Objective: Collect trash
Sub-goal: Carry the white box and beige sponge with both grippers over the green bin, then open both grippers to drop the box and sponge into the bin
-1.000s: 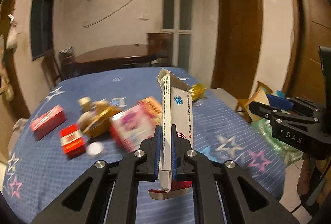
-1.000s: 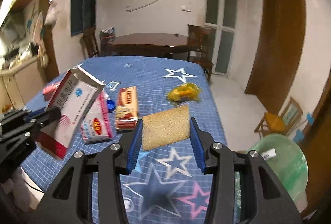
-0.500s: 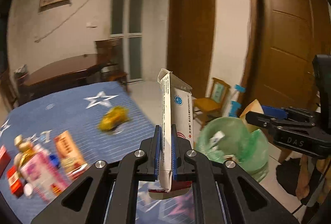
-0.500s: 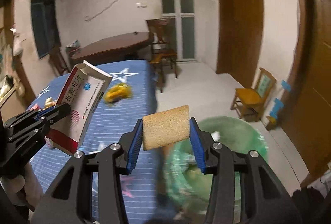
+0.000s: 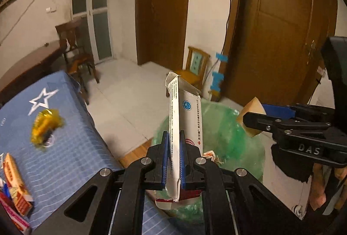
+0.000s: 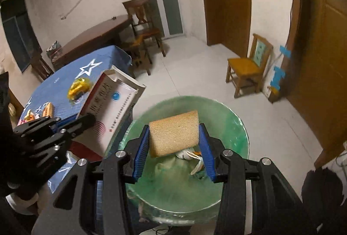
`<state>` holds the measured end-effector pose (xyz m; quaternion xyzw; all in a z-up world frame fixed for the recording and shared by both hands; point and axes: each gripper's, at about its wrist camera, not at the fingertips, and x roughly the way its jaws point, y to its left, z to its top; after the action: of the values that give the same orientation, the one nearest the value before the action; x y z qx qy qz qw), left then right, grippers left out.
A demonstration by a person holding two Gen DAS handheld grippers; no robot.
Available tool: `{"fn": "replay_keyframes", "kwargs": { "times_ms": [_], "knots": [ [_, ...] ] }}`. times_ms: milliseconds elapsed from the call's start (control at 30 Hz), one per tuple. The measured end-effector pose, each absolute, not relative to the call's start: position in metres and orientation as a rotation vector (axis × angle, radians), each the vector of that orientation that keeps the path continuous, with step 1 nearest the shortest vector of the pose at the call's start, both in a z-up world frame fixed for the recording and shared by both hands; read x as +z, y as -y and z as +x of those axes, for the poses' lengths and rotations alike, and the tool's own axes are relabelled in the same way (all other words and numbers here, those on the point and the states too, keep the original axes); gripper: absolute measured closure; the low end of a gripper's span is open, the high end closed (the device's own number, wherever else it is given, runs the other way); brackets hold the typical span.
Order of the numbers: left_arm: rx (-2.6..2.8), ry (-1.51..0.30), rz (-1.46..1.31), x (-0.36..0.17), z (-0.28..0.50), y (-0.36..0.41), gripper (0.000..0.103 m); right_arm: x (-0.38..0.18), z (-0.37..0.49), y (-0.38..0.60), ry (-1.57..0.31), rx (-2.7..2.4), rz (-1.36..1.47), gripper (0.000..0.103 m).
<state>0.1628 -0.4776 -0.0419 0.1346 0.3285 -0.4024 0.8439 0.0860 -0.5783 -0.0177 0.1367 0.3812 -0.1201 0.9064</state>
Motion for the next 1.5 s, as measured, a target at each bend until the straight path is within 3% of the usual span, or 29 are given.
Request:
{"fn": "replay_keyframes", "kwargs": {
  "times_ms": [400, 1233, 1267, 1300, 1333, 1400, 1500],
  "knots": [
    [-0.845, -0.766, 0.327, -0.094, 0.169, 0.509, 0.093, -0.058, 0.085, 0.608, -0.841, -0.27, 0.335, 0.061],
    [-0.83, -0.775, 0.346, -0.108, 0.18, 0.518, 0.093, -0.064, 0.087, 0.622, -0.855, -0.262, 0.337, 0.059],
    [-0.825, -0.78, 0.345, -0.108, 0.182, 0.518, 0.09, -0.064, 0.087, 0.622, -0.855, -0.258, 0.342, 0.052],
    [-0.826, -0.783, 0.343, -0.108, 0.182, 0.519, 0.079, -0.064, 0.086, 0.622, -0.849, -0.259, 0.344, 0.037],
    [-0.819, -0.776, 0.343, -0.108, 0.183, 0.517, 0.07, -0.062, 0.085, 0.622, -0.84, -0.265, 0.341, 0.032],
    [-0.816, -0.759, 0.344, -0.107, 0.183, 0.516, 0.046, -0.059, 0.082, 0.623, -0.822, -0.274, 0.341, 0.028],
    [-0.817, -0.75, 0.344, -0.107, 0.183, 0.512, 0.033, -0.057, 0.078, 0.629, -0.802, -0.279, 0.368, 0.028]
  ]
}}
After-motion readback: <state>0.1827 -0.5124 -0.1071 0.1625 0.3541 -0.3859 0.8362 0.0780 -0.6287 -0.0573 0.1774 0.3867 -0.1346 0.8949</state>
